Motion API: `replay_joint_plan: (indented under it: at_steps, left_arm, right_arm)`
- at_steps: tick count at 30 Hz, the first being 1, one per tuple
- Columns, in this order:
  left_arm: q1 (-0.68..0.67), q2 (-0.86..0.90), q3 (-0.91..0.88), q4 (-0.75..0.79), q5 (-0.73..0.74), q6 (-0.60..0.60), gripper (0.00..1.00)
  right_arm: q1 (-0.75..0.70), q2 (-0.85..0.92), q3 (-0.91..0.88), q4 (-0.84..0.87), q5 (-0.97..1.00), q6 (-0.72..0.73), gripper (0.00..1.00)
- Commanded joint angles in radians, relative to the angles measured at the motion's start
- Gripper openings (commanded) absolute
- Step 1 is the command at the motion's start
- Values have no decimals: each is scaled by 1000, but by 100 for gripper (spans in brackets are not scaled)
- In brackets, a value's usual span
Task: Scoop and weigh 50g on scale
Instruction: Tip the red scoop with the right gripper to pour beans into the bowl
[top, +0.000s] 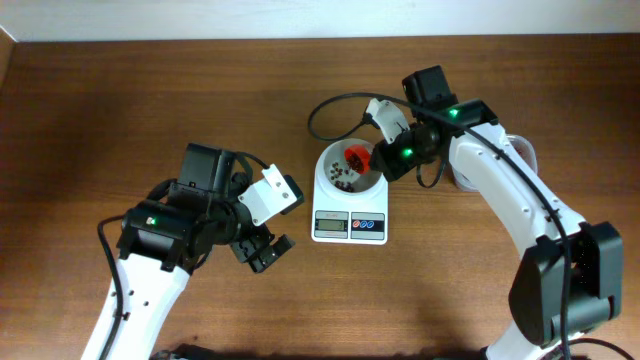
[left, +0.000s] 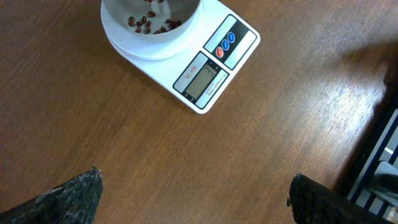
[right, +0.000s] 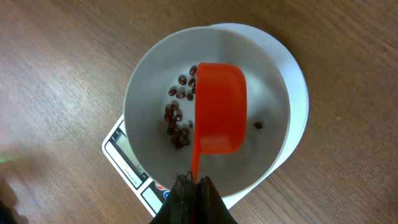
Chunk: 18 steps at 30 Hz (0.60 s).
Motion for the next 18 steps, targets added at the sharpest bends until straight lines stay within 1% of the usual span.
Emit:
replay_joint_plan:
  at_steps: [1, 4, 8, 10, 13, 18]
  left_arm:
    - [5, -4, 16, 2, 18, 15, 99]
    - [5, -4, 16, 1, 18, 15, 99]
    - [5, -4, 16, 1, 18, 15, 99]
    - [5, -4, 16, 1, 18, 15, 99]
    - [5, -4, 16, 1, 18, 15, 99]
    - [5, -4, 16, 1, 18, 15, 99]
  right_arm:
    - [27, -68, 14, 2, 63, 5, 4]
    - [79, -71, 14, -12, 180, 20, 4]
    - [130, -71, 14, -4, 272, 20, 4]
    - [127, -71, 14, 2, 276, 24, 4]
    - [114, -71, 14, 8, 275, 66, 4]
    - [114, -71, 14, 3, 277, 76, 4]
